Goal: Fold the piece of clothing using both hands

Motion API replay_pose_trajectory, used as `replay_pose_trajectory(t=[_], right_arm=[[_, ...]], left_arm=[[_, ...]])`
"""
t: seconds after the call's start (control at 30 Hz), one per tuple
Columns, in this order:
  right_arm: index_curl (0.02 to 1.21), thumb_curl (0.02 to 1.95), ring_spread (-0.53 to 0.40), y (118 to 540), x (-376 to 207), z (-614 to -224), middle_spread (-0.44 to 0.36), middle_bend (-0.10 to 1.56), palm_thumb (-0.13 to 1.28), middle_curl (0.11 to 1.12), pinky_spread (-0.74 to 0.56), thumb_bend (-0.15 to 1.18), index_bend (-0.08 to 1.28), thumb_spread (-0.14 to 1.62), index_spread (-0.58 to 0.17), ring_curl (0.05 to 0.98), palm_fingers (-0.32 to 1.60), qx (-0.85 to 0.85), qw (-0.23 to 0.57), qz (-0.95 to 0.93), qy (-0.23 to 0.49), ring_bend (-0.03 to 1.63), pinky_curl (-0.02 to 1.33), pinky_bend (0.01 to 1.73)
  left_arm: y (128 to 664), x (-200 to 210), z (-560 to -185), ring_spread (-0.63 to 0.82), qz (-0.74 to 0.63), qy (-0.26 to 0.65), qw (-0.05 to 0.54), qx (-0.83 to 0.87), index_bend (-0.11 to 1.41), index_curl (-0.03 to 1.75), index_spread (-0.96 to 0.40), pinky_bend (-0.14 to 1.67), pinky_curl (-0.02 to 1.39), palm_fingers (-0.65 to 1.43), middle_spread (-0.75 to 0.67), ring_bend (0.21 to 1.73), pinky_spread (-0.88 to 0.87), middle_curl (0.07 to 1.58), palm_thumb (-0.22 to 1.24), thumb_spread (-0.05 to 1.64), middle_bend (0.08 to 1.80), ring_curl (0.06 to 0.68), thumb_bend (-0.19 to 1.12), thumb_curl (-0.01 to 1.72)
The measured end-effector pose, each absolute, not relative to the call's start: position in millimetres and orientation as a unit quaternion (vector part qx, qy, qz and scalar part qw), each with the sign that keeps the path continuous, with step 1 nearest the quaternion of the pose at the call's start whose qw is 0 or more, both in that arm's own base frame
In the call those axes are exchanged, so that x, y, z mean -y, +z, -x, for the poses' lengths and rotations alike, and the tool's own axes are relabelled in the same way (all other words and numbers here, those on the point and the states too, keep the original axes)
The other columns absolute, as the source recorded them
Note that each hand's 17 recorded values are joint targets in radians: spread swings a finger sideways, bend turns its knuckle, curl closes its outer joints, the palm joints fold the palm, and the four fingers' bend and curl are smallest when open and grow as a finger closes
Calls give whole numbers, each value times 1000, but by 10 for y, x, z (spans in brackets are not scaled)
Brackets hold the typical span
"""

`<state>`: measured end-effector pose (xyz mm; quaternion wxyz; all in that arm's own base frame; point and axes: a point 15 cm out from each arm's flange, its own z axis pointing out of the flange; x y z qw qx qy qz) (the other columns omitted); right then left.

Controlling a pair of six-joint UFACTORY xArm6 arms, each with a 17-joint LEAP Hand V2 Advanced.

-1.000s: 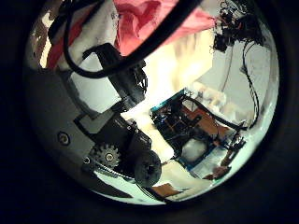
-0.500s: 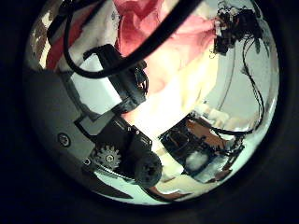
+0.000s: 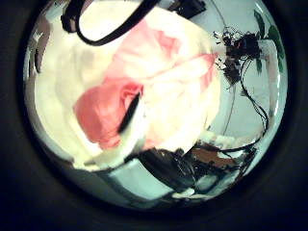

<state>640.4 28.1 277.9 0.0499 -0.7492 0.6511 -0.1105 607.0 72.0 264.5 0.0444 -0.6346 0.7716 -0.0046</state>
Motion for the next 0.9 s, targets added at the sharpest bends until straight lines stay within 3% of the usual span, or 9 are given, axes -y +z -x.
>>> replay_pose_trajectory(t=[0.27, 0.53, 0.73, 0.9], right_arm=[[477, 269, 11, 3398, 178, -6015, -78, 460, 658, 435, 314, 5, 284, 1325, -369, 325, 168, -652, 48, 746, -124, 649, 420, 526], [440, 275, 76, 2939, 345, -5447, -120, 373, 674, 391, 302, -16, 243, 1335, -389, 260, 50, -623, -34, 781, -43, 451, 360, 401], [403, 268, 132, 2397, 547, -5337, -158, 303, 608, 361, 297, -29, 187, 1298, -392, 230, 50, -607, -79, 791, 1, 355, 333, 341], [369, 248, 162, 1948, 691, -5331, -123, 241, 475, 342, 304, -49, 163, 1186, -386, 222, 18, -591, -131, 796, 16, 308, 330, 340]], left_arm=[[3076, -630, -5666, 21, 617, 2, 29, -786, 204, 717, -80, 630, 614, -51, -29, 796, -165, 587, 255, 1131, 407, 402, -25, 281], [2673, -374, -5042, 216, 598, 30, -36, -800, 174, 588, -5, 454, 507, -11, 76, 650, 142, 491, 225, 1102, 294, 326, -24, 273], [2283, -133, -4794, 251, 590, 32, -40, -806, 169, 510, 11, 428, 465, 29, 112, 610, 196, 441, 211, 1097, 233, 299, -23, 270], [2253, -60, -4771, 267, 589, 29, -36, -807, 170, 466, 21, 396, 436, 47, 126, 580, 225, 418, 206, 1091, 206, 283, -23, 271]])
